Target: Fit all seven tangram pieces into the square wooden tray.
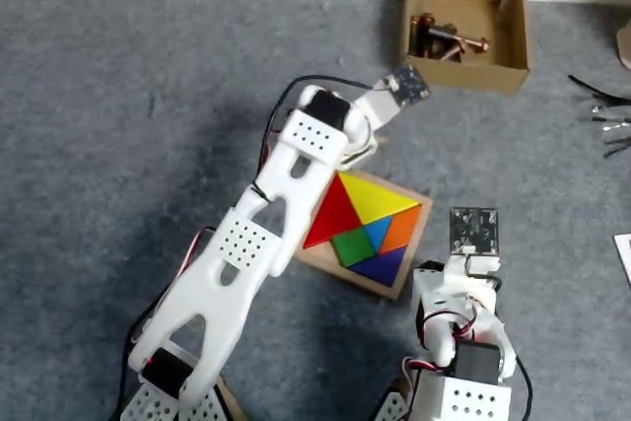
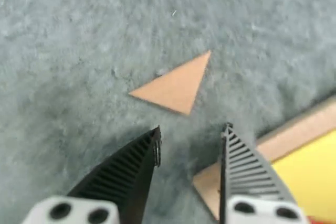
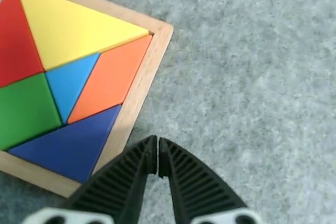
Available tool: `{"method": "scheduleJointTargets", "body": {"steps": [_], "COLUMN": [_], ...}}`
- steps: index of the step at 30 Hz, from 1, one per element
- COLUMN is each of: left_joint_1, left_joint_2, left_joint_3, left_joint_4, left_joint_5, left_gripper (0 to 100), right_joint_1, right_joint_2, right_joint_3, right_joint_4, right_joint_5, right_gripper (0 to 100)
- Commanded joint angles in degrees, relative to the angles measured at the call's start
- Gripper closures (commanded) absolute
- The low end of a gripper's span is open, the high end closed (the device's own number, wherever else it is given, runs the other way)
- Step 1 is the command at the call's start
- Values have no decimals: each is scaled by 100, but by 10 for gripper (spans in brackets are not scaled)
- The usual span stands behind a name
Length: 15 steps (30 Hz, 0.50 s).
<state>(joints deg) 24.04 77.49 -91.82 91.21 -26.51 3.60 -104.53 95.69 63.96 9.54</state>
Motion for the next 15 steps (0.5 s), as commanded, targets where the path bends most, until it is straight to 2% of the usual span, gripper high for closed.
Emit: {"method": "scheduleJointTargets", "body": {"steps": [1, 8, 15], "left_joint_1": [40, 136, 207], "left_joint_2": [-233, -286, -277], "left_joint_3": [-312, -321, -321], "left_joint_4": [132, 97, -791], "left_joint_5": [-176, -914, -1099], "left_gripper": [819, 818, 815], "right_joint_1": [66, 66, 66], "right_joint_2": [-57, -57, -57], "right_joint_3": [593, 593, 593], "right_joint_4": [22, 22, 22], "right_joint_5": [62, 62, 62], "right_gripper": [988, 988, 988]}}
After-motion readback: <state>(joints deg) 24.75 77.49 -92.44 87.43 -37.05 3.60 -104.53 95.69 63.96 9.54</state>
